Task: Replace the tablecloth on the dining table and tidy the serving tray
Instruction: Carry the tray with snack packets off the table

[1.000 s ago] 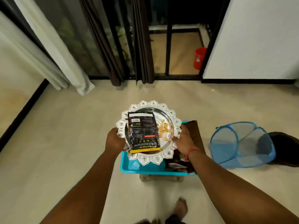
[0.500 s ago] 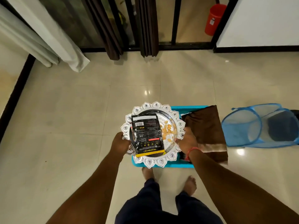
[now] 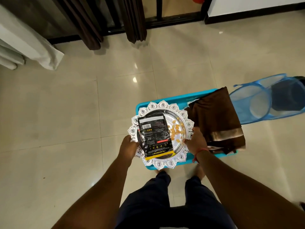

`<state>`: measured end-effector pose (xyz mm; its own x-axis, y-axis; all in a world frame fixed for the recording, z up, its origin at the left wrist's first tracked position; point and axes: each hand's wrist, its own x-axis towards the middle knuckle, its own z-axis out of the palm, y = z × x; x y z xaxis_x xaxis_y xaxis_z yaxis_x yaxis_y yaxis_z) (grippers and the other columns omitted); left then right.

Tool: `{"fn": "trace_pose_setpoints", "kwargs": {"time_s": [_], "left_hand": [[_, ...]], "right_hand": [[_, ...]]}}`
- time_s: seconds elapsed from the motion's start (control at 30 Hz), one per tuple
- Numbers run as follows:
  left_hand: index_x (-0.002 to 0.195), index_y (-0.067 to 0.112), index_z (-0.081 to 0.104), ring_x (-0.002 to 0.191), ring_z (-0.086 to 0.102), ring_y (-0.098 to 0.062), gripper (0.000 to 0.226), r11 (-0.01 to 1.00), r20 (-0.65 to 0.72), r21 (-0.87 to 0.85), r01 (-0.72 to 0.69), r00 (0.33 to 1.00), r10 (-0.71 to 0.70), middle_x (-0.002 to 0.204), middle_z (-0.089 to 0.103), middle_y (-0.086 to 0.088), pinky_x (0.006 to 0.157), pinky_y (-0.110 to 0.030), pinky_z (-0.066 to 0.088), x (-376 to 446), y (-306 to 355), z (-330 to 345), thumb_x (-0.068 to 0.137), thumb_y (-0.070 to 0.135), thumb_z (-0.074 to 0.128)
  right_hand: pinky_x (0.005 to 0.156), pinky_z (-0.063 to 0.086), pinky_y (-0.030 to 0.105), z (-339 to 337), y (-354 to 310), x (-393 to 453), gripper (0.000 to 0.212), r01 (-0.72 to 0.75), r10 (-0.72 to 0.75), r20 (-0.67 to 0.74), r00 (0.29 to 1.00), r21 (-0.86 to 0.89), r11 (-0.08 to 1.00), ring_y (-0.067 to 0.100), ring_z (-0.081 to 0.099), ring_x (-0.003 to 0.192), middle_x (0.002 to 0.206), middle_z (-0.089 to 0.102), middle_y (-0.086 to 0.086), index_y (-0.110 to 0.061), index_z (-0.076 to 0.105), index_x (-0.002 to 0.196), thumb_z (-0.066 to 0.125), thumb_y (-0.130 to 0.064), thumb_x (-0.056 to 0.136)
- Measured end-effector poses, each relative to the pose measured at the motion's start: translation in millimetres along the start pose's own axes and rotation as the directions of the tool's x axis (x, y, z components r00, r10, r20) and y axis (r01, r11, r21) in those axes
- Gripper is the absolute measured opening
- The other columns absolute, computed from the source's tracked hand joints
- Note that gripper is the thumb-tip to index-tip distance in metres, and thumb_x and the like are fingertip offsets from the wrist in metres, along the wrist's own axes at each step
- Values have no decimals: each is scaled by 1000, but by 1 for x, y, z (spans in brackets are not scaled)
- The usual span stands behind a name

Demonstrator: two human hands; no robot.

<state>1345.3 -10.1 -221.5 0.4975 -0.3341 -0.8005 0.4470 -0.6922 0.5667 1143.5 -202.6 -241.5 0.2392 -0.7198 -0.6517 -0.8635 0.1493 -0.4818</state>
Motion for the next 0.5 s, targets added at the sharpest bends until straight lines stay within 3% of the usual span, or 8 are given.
{"fn": "trace_pose_setpoints", "kwargs": {"time_s": [0.13,0.27,0.37,0.43,0.5], "left_hand": [[112,19,66,98,70,-24,35,990,-13,-132,41,999,-43,105,74,-2,96,-48,54,7,-6,-7,82,4,61],[112,19,66,99,70,-25,47,987,-19,-159,33,999,-37,105,74,-2,95,-47,54,9,-8,-8,65,15,65],[110,15,67,97,71,-26,44,993,-10,-112,32,999,-33,101,75,-4,93,-47,55,9,-7,-5,66,16,65],[112,14,63,105,66,-30,38,997,-95,70,7,995,0,107,70,-6,96,-45,51,8,-6,-1,74,19,66],[127,11,54,122,52,-35,45,888,-200,458,-35,969,141,128,56,-12,105,-44,39,11,-9,2,85,24,63]], "right_hand": [[95,49,40,12,0,1,45,-14,14,-13,1000,5,1000,28,61,112,123,62,5,-25,45,104,78,-7,78],[98,48,41,17,1,7,46,-35,35,-3,999,11,999,29,59,114,126,59,7,-20,45,109,77,-4,79],[104,45,47,18,4,6,49,-42,42,18,999,-2,999,31,56,121,132,53,8,-18,48,120,76,-10,81],[108,41,48,16,3,1,60,-24,27,33,999,-87,996,37,49,127,142,43,12,-14,42,136,74,-19,86],[110,38,50,13,2,-3,74,0,5,22,1000,-197,980,41,42,133,152,30,15,-10,30,148,71,-28,89]]}}
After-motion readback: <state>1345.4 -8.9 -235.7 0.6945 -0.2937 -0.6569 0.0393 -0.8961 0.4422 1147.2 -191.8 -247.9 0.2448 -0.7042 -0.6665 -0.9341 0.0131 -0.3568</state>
